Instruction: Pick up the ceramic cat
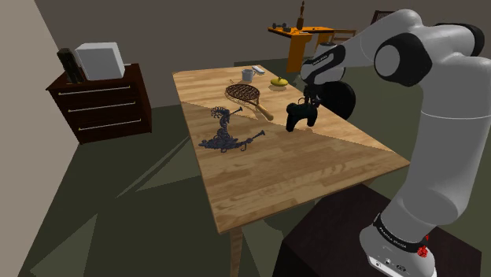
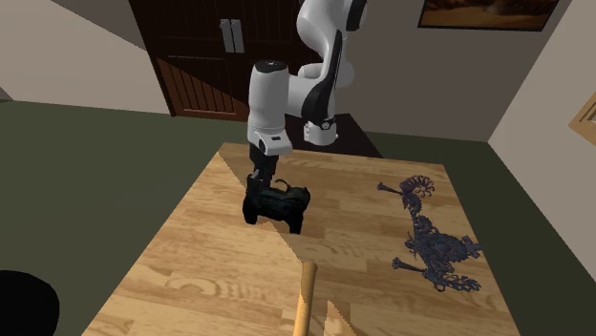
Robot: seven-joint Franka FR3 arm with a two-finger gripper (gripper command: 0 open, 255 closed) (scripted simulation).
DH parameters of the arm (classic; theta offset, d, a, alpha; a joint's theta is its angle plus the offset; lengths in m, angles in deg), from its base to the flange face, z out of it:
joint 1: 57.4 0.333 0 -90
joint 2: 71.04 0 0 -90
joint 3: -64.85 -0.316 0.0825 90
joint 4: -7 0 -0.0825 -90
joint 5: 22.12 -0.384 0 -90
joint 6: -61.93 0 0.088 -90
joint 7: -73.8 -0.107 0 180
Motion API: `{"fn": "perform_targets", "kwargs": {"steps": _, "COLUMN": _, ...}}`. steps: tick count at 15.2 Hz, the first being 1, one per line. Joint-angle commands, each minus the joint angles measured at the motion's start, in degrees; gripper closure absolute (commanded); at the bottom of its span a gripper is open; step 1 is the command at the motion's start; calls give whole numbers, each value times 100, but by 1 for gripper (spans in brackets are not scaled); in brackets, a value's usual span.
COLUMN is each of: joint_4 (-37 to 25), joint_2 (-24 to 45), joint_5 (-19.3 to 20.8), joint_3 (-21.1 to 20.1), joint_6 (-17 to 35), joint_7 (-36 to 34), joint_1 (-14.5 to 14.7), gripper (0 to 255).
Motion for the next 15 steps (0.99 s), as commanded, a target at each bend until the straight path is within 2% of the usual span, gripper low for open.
{"fn": "perform_targets", "kwargs": {"steps": 1, "joint_4": -51, "joint_2": -72, "joint_5": 47, "joint_3": 23, "joint_6": -113, "joint_7": -23, "joint_1": 18, "gripper": 255}}
{"fn": "perform_targets", "kwargs": {"steps": 13, "joint_4": -539, "joint_2": -441, "joint_5": 295, "joint_3": 126, "joint_6": -925, "joint_7": -144, "joint_1": 97, "gripper": 255}}
{"fn": "perform_targets", "kwargs": {"steps": 15, "joint_4": -546, "joint_2": -445, "joint_5": 298, "joint_3": 127, "joint_6": -936, "joint_7": -145, "joint_1": 98, "gripper": 255}}
